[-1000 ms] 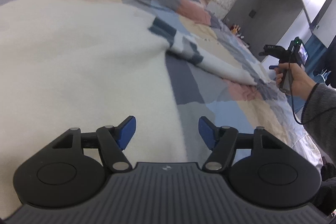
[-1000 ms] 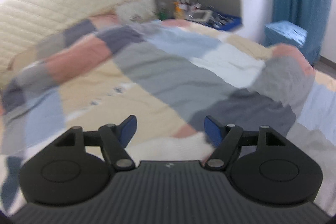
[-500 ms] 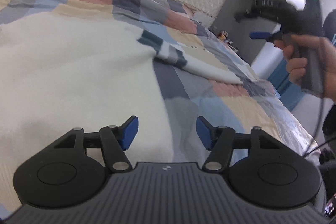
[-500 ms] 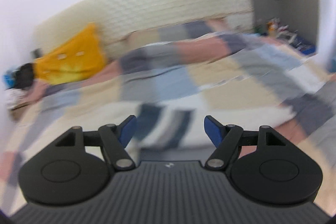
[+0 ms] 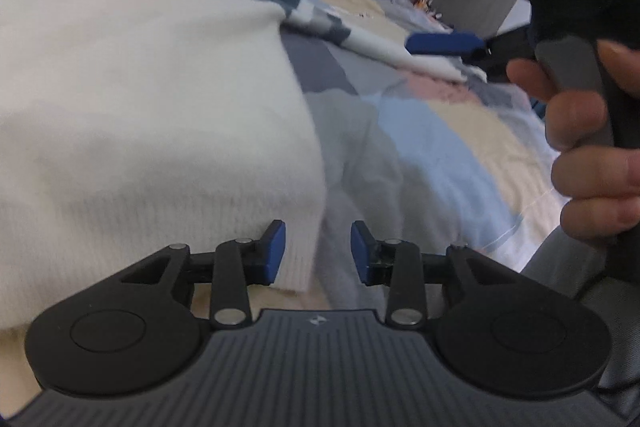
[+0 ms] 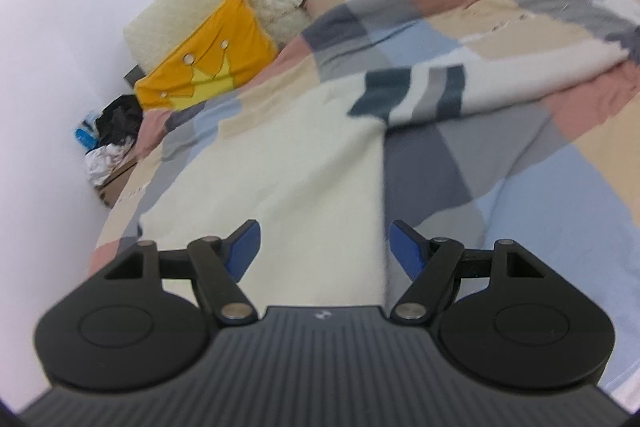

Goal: Fold large clothes
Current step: 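Smooth the sweater body with the left gripper while the right gripper withdraws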

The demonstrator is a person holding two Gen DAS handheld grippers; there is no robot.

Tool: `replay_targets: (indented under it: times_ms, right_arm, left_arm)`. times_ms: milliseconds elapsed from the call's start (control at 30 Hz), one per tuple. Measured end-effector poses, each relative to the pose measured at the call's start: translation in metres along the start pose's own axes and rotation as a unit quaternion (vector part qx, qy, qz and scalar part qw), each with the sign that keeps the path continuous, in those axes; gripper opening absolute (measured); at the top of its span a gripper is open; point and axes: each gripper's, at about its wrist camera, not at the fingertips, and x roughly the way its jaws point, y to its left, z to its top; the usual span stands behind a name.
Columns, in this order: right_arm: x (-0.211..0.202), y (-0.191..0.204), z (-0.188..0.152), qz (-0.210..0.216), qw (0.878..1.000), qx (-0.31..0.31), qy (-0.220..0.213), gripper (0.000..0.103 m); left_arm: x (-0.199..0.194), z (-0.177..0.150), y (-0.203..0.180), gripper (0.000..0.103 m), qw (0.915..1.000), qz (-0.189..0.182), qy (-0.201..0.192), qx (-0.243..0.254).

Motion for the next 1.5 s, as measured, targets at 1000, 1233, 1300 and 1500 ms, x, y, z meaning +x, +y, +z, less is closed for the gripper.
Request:
replay_targets:
  times_ms: [1000, 1233, 1300, 1500]
  right_arm:
    - [0.008, -0.022, 0.000, 0.055, 0.998, -0.003, -0.014, 0.073]
    - [0.017, -0.027, 0.001, 0.048, 0.999, 0.014, -0.002, 0.073]
    - [0.022, -0.025, 0.000, 0.038, 0.999, 0.008, 0.005, 0.073]
    - [0.029, -0.023, -0.004, 0.033, 0.999, -0.001, 0.015, 0.074]
  left_arm:
    - [0.009, 0.020, -0.033, 0.006, 0.9985, -0.048, -0.023, -0.014]
    - [0.058, 0.007, -0.025, 0.006, 0.9948, -0.075, 0.037, -0.059]
    - [0.068, 0.006, -0.018, 0.006, 0.9924, -0.083, 0.054, -0.073]
    - [0.065, 0.012, -0.011, 0.007, 0.9863, -0.116, 0.057, -0.103]
